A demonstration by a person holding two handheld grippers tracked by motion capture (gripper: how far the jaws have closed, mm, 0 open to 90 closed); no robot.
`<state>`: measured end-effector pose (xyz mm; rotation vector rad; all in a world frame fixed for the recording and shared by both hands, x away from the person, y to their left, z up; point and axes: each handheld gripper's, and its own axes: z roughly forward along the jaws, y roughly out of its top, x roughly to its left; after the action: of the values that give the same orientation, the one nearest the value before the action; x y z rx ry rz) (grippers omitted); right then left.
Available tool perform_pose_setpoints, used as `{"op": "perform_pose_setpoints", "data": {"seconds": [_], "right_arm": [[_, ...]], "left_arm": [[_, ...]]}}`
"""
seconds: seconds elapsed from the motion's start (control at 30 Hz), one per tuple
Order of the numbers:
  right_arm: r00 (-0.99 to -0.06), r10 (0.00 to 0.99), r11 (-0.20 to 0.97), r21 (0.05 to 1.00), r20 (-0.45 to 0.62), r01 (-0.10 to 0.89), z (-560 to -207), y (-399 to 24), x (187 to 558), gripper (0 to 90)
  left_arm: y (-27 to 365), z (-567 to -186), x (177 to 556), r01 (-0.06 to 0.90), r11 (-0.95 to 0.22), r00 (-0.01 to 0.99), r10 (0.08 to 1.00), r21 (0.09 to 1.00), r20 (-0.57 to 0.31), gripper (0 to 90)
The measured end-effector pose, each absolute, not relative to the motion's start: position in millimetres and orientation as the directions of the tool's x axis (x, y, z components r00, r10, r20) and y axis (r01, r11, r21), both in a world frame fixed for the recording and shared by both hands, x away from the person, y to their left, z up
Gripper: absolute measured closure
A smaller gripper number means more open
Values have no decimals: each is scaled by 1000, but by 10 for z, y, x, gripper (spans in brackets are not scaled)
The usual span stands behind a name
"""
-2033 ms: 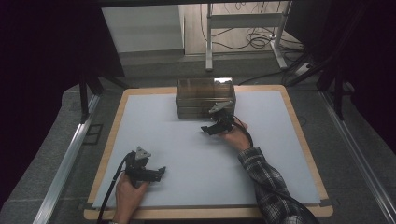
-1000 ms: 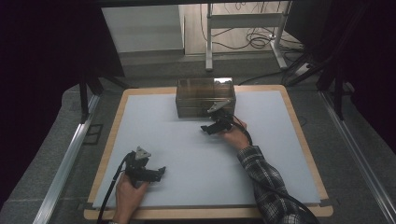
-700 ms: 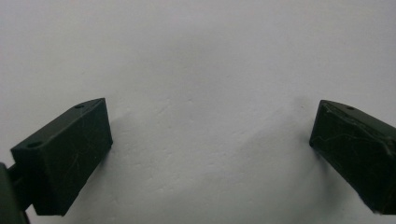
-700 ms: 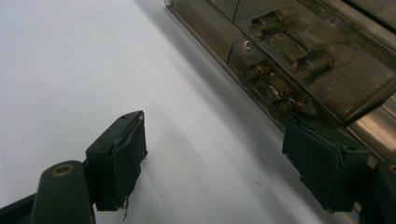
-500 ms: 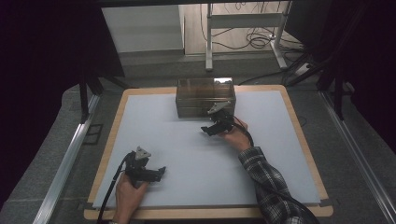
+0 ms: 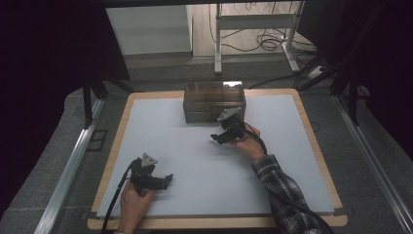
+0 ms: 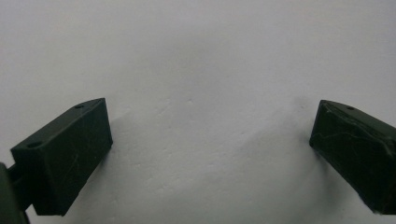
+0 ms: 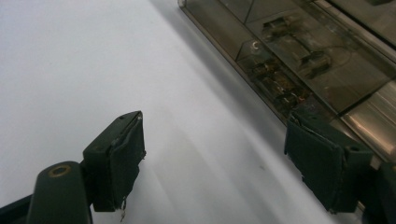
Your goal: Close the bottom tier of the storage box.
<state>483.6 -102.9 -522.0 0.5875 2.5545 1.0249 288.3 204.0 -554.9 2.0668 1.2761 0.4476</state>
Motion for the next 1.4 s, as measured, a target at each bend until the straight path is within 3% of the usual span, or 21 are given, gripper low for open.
{"op": "perform_pose_setpoints", "data": {"seconds": [1.4], "right_arm": [[-875, 459, 672, 704, -154, 229, -5096, -1151, 4547, 167]], "left_arm": [[2037, -5551, 2882, 657, -303, 464, 884, 691, -54, 0]]}}
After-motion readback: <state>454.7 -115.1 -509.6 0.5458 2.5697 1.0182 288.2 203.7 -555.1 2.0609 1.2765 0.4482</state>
